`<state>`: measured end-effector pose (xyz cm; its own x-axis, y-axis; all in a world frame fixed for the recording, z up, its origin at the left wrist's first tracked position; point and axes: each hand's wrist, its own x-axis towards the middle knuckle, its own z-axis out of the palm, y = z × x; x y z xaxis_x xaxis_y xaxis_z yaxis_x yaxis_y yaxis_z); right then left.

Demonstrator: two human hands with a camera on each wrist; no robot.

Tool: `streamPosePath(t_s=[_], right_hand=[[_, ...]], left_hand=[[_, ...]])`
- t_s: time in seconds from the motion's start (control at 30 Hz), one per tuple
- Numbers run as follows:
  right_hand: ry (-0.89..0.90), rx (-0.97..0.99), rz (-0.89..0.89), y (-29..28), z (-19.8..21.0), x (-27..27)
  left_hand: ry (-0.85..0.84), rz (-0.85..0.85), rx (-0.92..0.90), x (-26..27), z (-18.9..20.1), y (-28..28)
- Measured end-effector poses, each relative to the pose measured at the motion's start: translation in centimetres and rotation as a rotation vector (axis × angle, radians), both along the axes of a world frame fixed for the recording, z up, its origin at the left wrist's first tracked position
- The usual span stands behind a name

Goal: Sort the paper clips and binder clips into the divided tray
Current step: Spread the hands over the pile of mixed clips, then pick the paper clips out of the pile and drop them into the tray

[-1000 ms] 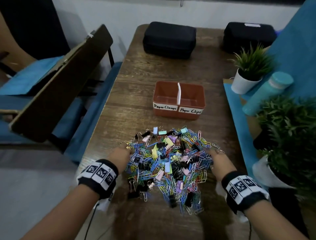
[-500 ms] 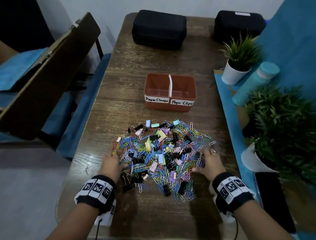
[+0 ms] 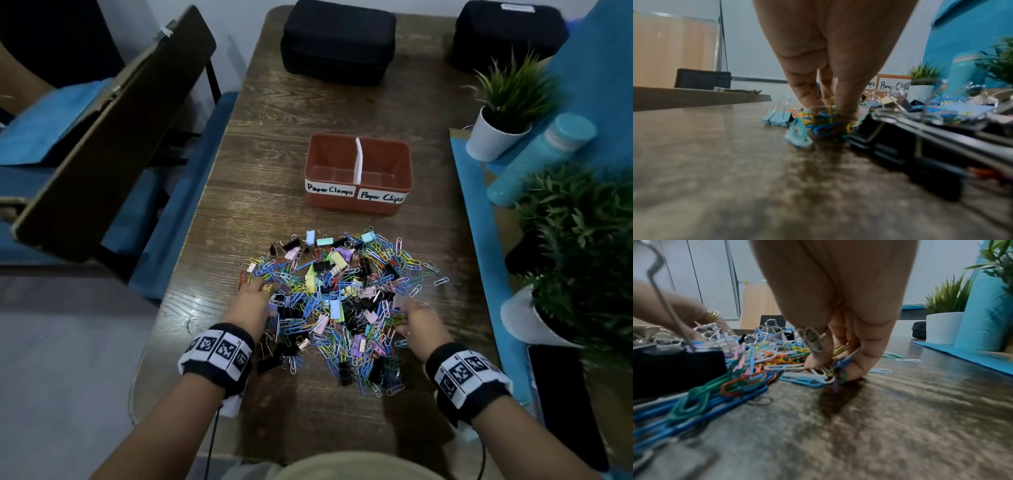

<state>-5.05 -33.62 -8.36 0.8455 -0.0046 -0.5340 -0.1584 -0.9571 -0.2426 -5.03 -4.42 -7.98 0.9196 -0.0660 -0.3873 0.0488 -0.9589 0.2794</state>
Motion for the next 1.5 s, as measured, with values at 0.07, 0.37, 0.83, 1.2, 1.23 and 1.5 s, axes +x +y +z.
streamPosePath(t_s=[0.07, 0.37, 0.83, 1.2, 1.23, 1.5], right_hand=[[0.004, -0.019, 0.003, 0.1, 0.0, -0.5], [-0.021, 0.057, -0.1, -1.4, 1.3, -0.8], [0.214, 0.941, -0.689, -1.9, 4.1, 2.0], [-0.242, 0.835, -0.655, -0.6, 8.0, 17.7], [-0.287, 0.769, -0.618, -0.4, 8.1, 19.5], [-0.288, 0.224, -0.311, 2.3, 9.7, 25.5]], left_hand=[[0.062, 0.021, 0.015, 0.4, 0.5, 0.0], [-0.007, 0.401, -0.269, 1.7, 2.1, 1.4], [0.127, 0.313, -0.51, 3.6, 4.0, 0.0], [-0.03, 0.17, -0.461, 18.2, 11.6, -10.3], [-0.037, 0.181, -0.432, 20.2, 11.8, -11.3], [-0.001, 0.154, -0.23, 28.8, 10.4, -15.1]])
